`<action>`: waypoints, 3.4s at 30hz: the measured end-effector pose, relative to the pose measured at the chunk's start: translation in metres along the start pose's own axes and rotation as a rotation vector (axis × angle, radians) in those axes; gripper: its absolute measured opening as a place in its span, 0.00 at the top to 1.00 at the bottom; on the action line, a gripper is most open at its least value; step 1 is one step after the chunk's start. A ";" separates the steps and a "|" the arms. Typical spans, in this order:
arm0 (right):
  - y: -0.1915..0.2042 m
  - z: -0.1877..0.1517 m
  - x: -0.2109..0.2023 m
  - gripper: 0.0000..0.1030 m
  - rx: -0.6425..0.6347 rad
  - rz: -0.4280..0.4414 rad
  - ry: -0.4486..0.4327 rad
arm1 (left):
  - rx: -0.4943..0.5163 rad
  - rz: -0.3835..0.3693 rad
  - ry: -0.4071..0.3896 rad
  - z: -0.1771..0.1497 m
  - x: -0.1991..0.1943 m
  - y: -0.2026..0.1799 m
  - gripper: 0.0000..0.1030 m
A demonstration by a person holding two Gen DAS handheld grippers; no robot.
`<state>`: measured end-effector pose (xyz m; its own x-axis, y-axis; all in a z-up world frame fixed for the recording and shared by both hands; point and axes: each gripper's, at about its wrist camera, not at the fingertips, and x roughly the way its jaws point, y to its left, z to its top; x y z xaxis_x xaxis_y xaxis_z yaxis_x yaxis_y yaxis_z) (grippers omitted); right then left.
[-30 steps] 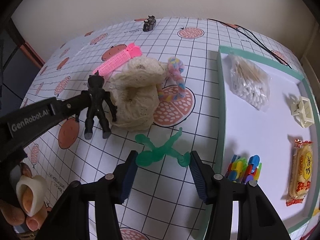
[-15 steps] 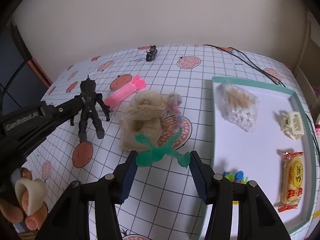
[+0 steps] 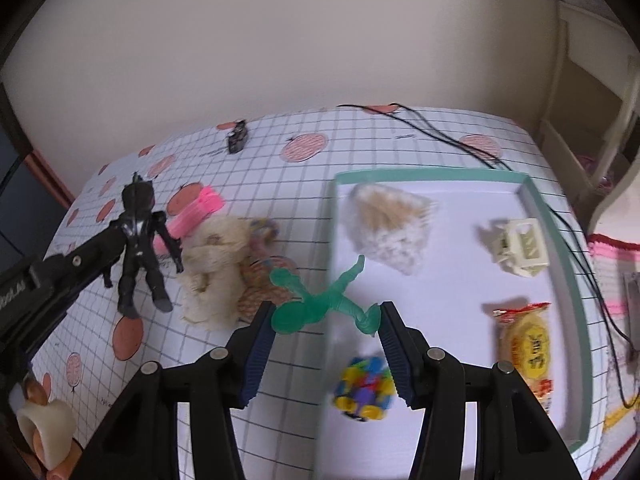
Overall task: Organize objects
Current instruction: 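Carry the black figure and green figure over the white tray with both grippers, then open the left gripper to drop the black figure while the right releases the green figure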
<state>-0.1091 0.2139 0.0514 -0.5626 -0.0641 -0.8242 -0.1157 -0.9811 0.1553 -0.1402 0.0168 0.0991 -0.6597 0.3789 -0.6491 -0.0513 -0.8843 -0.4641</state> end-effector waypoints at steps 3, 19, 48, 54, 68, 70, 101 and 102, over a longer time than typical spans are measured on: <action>-0.015 0.000 -0.002 0.47 0.032 -0.014 -0.001 | 0.018 -0.025 0.009 -0.006 0.004 -0.012 0.93; -0.075 -0.006 -0.002 0.47 0.133 -0.078 0.005 | 0.101 -0.122 0.094 -0.037 0.038 -0.075 0.93; -0.098 -0.011 0.018 0.47 0.150 -0.140 0.056 | 0.146 -0.070 0.243 -0.063 0.107 -0.099 0.93; -0.095 -0.012 0.019 0.46 0.141 -0.138 0.058 | 0.163 -0.062 0.264 -0.066 0.109 -0.099 0.93; -0.091 -0.012 0.017 0.42 0.130 -0.140 0.052 | 0.160 -0.077 0.274 -0.063 0.103 -0.095 0.78; -0.091 -0.012 0.016 0.42 0.127 -0.141 0.046 | 0.162 -0.079 0.272 -0.062 0.100 -0.095 0.77; -0.073 -0.012 0.015 0.28 0.066 -0.138 0.030 | 0.156 0.122 0.182 -0.039 0.077 -0.052 0.27; -0.073 -0.012 0.015 0.26 0.067 -0.136 0.029 | 0.157 0.125 0.179 -0.039 0.077 -0.052 0.27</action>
<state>-0.0994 0.2823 0.0208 -0.5140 0.0624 -0.8555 -0.2444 -0.9667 0.0763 -0.1590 0.1020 0.0499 -0.5259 0.2938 -0.7982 -0.1023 -0.9535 -0.2836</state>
